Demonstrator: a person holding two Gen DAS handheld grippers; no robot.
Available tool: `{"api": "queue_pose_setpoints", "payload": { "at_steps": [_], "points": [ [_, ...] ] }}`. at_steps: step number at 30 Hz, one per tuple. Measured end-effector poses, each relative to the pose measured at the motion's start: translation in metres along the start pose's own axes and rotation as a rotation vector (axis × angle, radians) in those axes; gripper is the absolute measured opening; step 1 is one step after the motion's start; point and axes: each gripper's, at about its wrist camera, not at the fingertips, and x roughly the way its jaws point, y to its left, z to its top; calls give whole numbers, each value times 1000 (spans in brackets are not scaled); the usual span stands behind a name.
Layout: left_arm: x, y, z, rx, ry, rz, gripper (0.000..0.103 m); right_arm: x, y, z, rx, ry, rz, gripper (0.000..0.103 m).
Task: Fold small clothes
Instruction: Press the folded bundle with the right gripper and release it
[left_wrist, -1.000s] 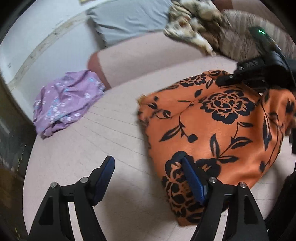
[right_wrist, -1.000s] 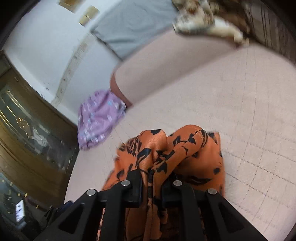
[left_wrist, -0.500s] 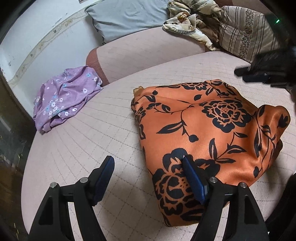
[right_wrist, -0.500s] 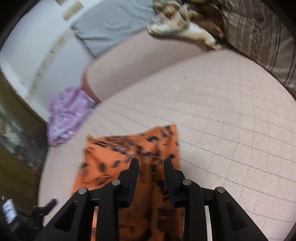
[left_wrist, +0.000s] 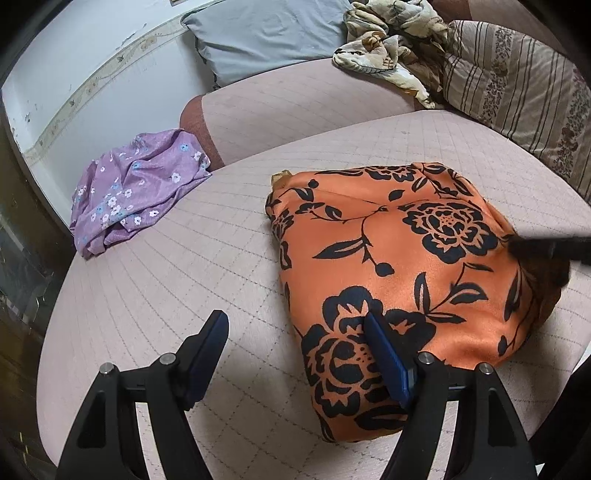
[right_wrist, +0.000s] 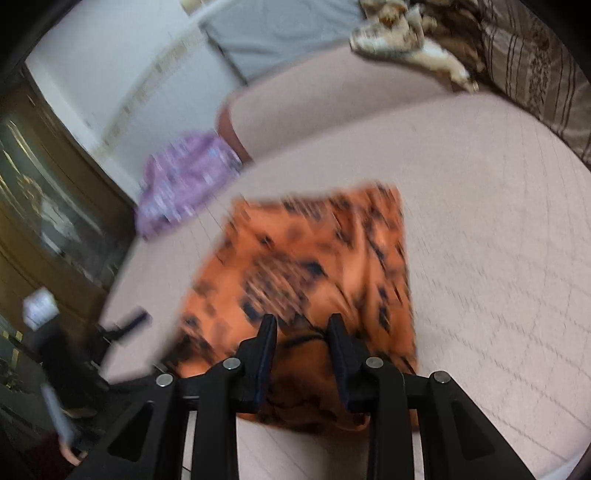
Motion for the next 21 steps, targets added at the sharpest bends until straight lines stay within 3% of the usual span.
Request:
{"api": "queue_pose_setpoints", "payload": {
  "at_steps": [3,12,21],
  "points": [
    [3,3,-1,-13,3,-26,78,24,-20,-9,49,115,-42,32],
    [11,13,-2,-44,-2,-75,79,34,-7,-2,-16,104,-106,33],
    [13,23,-1,-99,20,-142,82,34,-17,6,76,137,-61,33]
  ]
}}
